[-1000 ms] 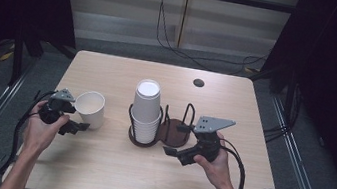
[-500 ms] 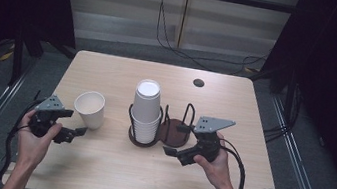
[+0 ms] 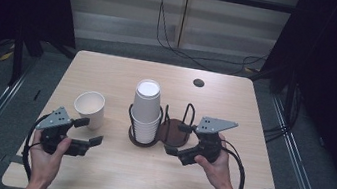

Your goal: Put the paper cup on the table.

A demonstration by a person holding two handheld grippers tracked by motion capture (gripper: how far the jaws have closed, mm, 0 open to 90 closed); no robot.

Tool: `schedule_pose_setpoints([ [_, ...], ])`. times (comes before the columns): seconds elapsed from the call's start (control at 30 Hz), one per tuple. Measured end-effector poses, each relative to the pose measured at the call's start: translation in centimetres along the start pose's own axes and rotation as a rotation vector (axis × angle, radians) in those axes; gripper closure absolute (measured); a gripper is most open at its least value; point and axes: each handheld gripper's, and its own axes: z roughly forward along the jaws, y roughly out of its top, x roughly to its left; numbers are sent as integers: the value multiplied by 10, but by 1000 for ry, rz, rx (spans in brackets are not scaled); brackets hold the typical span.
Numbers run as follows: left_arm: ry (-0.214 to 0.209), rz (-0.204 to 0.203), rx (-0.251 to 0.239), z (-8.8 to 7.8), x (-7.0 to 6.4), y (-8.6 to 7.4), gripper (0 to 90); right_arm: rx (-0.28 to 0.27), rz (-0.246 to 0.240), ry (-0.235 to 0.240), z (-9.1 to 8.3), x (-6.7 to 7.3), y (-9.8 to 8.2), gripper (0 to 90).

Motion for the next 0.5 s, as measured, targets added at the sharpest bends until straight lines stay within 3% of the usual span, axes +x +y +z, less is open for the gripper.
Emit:
schedule_pose_setpoints([
  [0.13,-16,20,-28,11,-13,-1,165,-1,-3,-24,-1,3,-3,139],
  [0.3,-47,39,-24,24,-25,-4,163,-16,2,-42,-2,8,-7,139],
  [0.33,-21,82,-35,28,-32,-5,161,-18,1,-49,-2,10,-7,139],
  [0.47,-39,83,-85,39,-42,-8,157,-52,15,-68,0,16,-12,140],
  [0.5,-39,84,-54,42,-44,-11,156,-60,18,-80,2,18,-15,140],
])
